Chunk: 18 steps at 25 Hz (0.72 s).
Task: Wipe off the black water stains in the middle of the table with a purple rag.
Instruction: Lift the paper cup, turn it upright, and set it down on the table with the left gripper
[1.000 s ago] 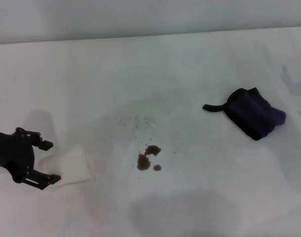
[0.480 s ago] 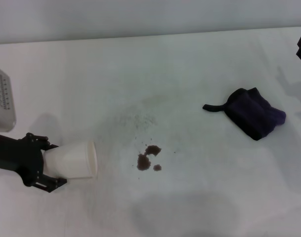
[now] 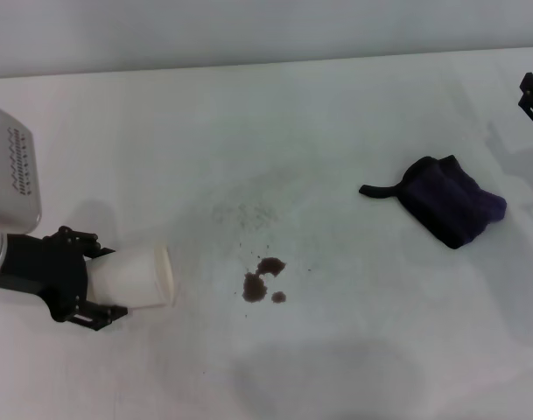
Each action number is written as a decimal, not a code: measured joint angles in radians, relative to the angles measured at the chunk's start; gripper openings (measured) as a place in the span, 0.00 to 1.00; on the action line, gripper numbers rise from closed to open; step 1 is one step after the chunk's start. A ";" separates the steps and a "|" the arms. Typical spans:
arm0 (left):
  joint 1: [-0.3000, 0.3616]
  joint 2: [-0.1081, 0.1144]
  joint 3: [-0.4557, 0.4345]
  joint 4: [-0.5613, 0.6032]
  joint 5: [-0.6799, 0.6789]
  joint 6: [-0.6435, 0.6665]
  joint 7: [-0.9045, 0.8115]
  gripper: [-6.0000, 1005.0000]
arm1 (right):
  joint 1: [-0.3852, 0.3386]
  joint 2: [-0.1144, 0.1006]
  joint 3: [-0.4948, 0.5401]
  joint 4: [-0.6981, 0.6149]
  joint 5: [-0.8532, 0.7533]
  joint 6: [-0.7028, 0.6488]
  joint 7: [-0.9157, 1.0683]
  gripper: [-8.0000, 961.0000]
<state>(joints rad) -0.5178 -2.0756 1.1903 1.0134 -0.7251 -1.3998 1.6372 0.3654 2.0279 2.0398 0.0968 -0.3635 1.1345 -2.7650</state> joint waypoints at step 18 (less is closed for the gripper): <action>0.065 0.002 -0.121 -0.119 -0.503 0.109 0.200 0.69 | 0.007 0.000 -0.016 0.003 0.000 0.001 -0.002 0.88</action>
<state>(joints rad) -0.4525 -2.0731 1.0689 0.8943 -1.2285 -1.2908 1.8371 0.3723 2.0279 2.0242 0.0997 -0.3636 1.1354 -2.7672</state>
